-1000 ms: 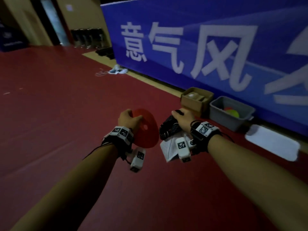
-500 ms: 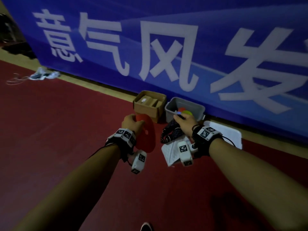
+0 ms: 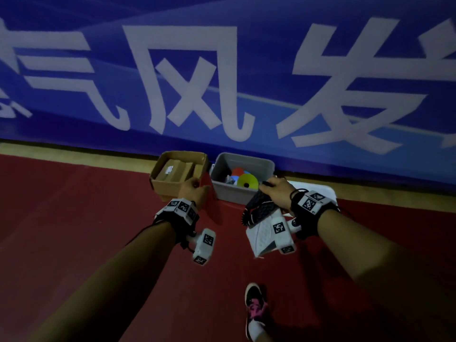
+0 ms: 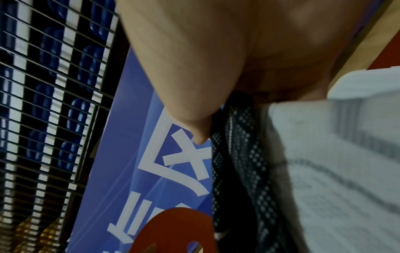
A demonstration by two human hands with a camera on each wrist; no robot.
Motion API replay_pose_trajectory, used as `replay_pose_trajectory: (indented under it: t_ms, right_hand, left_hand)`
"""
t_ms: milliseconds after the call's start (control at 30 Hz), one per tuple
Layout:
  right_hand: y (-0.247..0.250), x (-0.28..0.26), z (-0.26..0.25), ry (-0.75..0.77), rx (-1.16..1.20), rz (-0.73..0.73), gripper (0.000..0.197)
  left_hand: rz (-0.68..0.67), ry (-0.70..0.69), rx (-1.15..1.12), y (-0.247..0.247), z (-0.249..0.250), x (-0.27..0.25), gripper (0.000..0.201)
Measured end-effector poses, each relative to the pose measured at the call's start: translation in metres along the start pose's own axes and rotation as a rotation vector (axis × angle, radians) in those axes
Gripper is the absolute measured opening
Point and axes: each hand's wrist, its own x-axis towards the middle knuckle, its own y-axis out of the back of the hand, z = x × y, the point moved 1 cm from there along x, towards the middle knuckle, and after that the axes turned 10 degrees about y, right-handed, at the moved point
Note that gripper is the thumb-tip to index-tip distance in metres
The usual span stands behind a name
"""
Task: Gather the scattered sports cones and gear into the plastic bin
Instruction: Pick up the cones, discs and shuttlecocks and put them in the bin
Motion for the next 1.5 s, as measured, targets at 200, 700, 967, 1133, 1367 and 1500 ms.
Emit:
replay_pose_trajectory:
  t_ms: [200,700,967,1133,1367,1500]
  right_hand:
    - [0.052,0.152,0.009,-0.055,-0.09,-0.092,0.018]
    - [0.117,0.438,0.018,-0.238,-0.101,-0.017,0.031]
    - [0.147,0.56,-0.041,-0.324,0.189,0.037,0.029]
    - [0.094,0.578,-0.063,-0.267,0.103,-0.165,0.02]
    - [-0.066,0.519,-0.126,-0.104,0.131,-0.644,0.022]
    - [-0.17,0.393,-0.167,0.003,0.061,-1.007,0.019]
  left_hand:
    - [-0.086,0.193,0.017,-0.057,0.051,0.164,0.014]
    - [-0.26,0.227,-0.078,-0.144,0.208,0.399,0.007]
    - [-0.13,0.251,-0.169,-0.113,0.249,0.481,0.007]
    - [-0.098,0.335,-0.289,-0.068,0.228,0.459,0.007]
    - [0.355,0.521,-0.509,0.007,0.132,0.342,0.005]
    - [0.613,0.635,-0.703,0.048,0.052,0.219,0.008]
